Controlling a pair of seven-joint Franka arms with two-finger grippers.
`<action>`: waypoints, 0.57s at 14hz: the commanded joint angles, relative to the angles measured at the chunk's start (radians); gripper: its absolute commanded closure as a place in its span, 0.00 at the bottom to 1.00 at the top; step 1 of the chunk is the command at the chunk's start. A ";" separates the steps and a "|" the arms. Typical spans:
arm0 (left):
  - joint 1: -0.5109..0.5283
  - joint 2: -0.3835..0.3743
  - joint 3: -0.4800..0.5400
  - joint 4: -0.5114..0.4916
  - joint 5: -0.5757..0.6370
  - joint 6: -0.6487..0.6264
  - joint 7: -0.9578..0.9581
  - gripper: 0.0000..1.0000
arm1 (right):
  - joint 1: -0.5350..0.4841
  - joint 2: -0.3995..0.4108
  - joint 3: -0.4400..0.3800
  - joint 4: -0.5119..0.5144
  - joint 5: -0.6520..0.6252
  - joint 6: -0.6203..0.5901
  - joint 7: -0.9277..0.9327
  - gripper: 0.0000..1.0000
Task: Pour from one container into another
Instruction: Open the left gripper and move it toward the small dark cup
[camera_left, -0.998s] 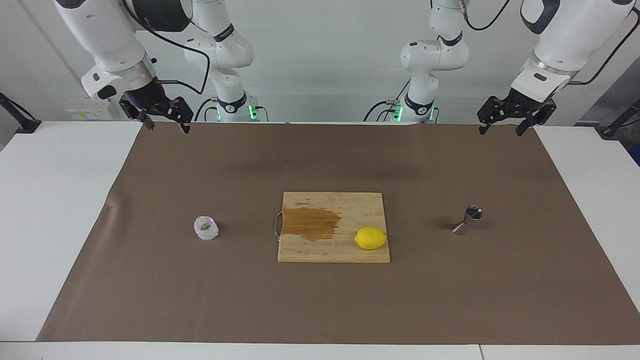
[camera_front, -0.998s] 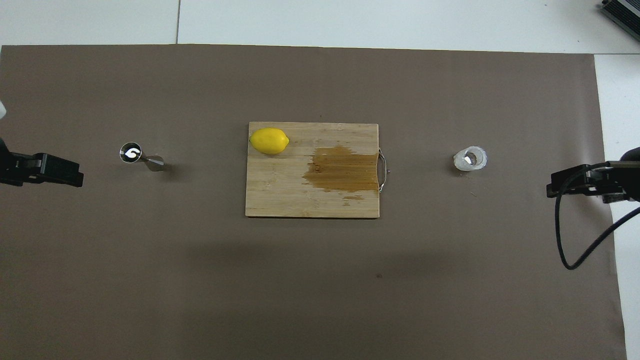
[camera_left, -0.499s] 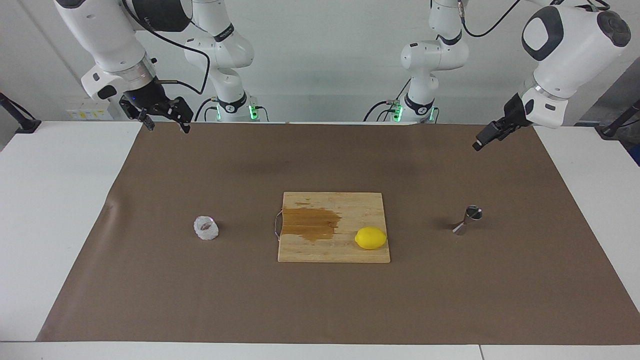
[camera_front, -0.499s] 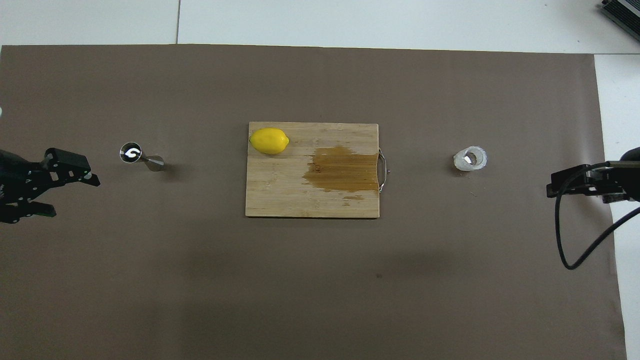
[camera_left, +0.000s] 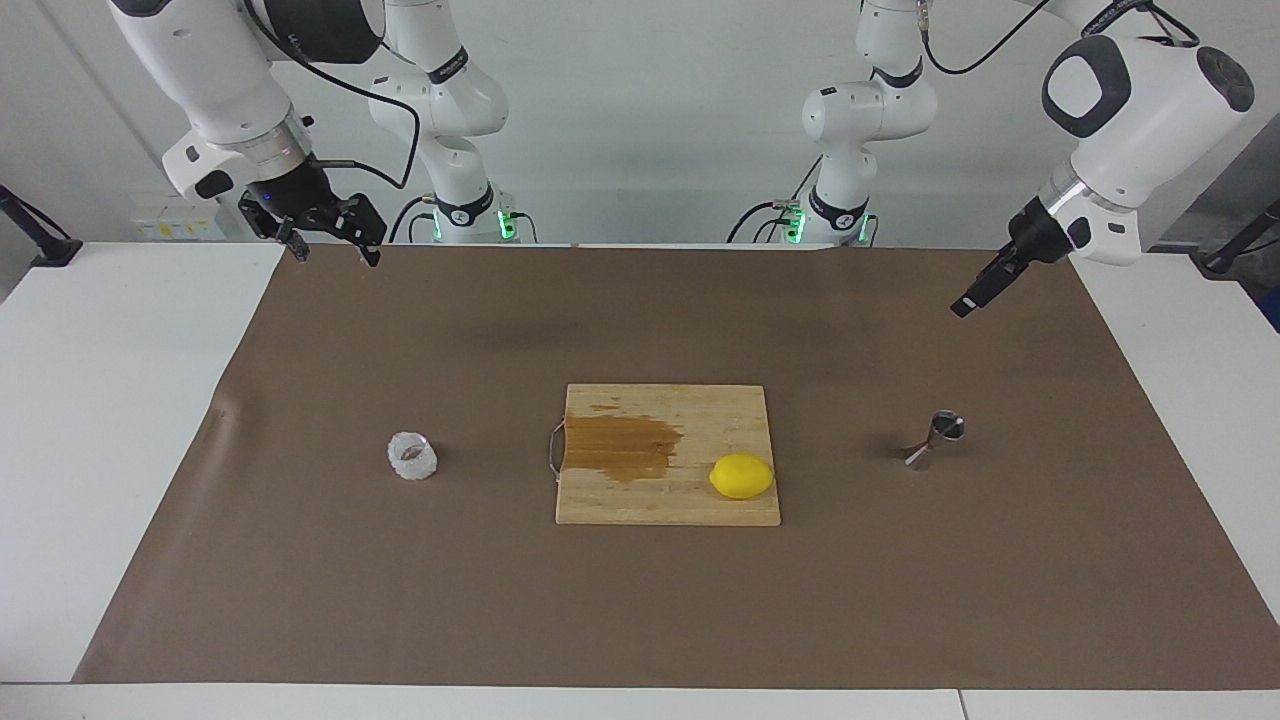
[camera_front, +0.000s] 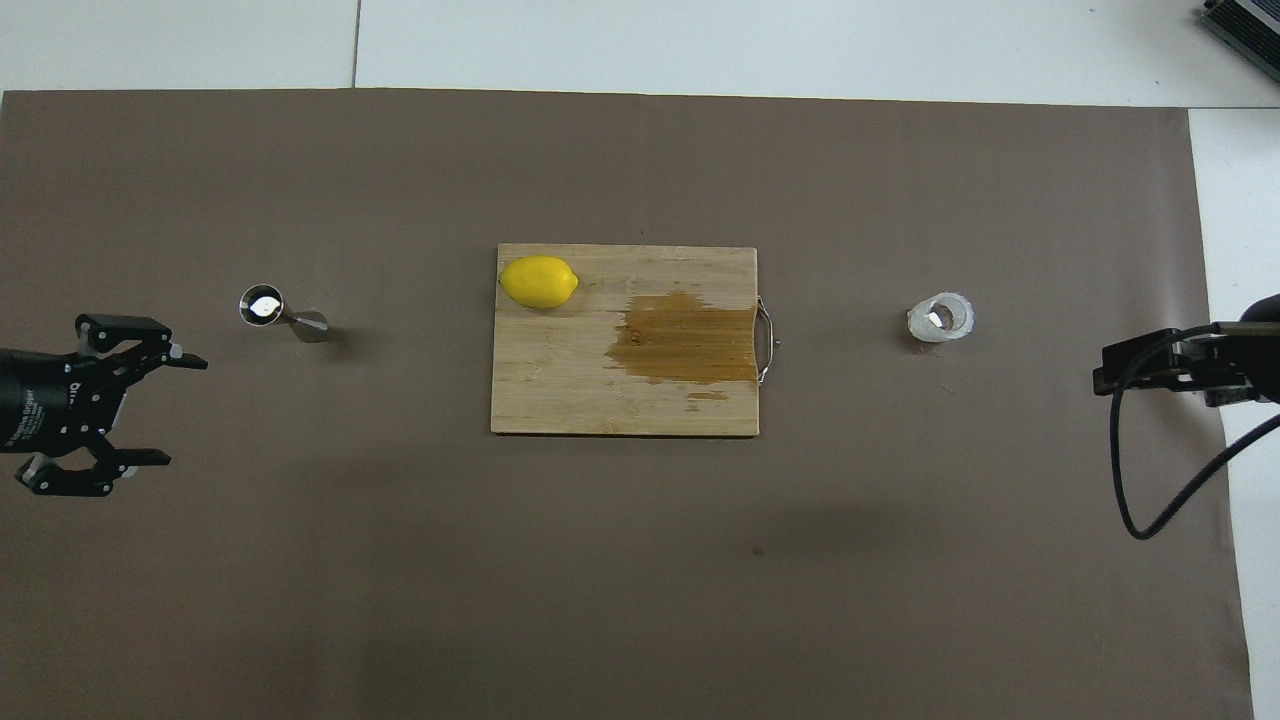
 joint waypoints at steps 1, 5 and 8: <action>0.036 -0.033 -0.006 -0.075 -0.092 0.076 -0.160 0.00 | -0.009 0.000 0.004 0.006 -0.009 -0.002 -0.009 0.00; 0.038 -0.033 -0.006 -0.131 -0.184 0.170 -0.384 0.00 | -0.009 0.000 0.004 0.006 -0.009 -0.002 -0.009 0.00; 0.070 -0.031 -0.005 -0.161 -0.284 0.193 -0.469 0.00 | -0.009 0.000 0.004 0.006 -0.010 -0.002 -0.009 0.00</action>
